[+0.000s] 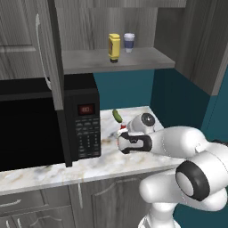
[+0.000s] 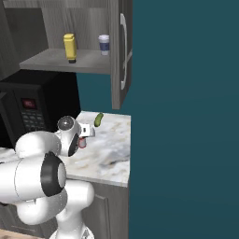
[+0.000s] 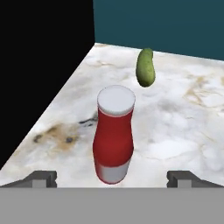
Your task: Pick the mustard and ketchup from the counter and place them in the cabinet.
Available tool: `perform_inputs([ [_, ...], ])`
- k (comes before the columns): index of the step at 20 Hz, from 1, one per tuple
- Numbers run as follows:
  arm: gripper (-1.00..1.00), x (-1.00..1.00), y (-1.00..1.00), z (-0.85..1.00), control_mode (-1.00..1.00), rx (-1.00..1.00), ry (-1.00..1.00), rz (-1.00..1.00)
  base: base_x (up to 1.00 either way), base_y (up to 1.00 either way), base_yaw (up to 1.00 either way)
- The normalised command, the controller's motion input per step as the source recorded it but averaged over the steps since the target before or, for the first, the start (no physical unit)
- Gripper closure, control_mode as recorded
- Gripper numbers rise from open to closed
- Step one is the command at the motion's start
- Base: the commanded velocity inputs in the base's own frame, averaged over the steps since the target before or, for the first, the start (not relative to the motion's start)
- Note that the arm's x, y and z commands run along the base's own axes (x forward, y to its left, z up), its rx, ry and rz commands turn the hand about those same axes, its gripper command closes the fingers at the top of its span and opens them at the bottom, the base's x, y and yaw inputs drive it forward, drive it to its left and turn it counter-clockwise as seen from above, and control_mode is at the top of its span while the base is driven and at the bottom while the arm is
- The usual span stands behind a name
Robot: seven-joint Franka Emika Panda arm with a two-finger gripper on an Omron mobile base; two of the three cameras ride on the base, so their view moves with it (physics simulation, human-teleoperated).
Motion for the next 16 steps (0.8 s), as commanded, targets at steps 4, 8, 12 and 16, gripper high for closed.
perform_inputs([
  [4,-1.00,0.23,0.01,-0.05,-1.00,0.00,0.00,0.00,0.00,0.00,0.00],
  [8,-1.00,0.19,0.00,-0.03,-1.00,0.00,0.00,0.00,0.00,0.00,0.00],
  [12,-1.00,0.21,0.01,-0.06,-1.00,0.00,0.00,0.00,0.00,0.00,0.00],
  [16,-1.00,0.20,0.05,-0.10,-1.00,0.00,0.00,0.00,0.00,0.00,0.00],
])
